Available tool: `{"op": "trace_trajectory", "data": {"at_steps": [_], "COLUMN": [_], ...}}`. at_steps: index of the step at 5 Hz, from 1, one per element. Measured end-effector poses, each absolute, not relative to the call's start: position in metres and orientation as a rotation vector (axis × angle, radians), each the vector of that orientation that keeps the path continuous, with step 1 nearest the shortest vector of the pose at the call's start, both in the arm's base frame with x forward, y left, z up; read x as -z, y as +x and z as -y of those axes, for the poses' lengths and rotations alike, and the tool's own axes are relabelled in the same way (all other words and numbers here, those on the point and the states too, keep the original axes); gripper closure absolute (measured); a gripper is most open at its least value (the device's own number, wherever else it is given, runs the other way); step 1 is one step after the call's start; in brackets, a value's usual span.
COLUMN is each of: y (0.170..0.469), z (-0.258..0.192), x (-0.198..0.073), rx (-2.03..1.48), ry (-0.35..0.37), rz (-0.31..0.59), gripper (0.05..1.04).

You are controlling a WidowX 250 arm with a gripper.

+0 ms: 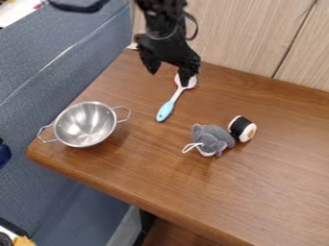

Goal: Move the blue spoon to the top left of the table

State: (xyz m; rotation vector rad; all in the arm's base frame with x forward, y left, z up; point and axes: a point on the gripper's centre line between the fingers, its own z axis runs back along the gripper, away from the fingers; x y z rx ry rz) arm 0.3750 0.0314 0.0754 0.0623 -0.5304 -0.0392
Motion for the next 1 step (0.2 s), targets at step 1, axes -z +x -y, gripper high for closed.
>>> {"op": "trace_trajectory", "data": {"at_steps": [1], "y": [0.3760], "z": [-0.0344], "x": [-0.0781], "rx": [0.029], "ry": [0.060], "rz": [0.546], "gripper": [0.083]}}
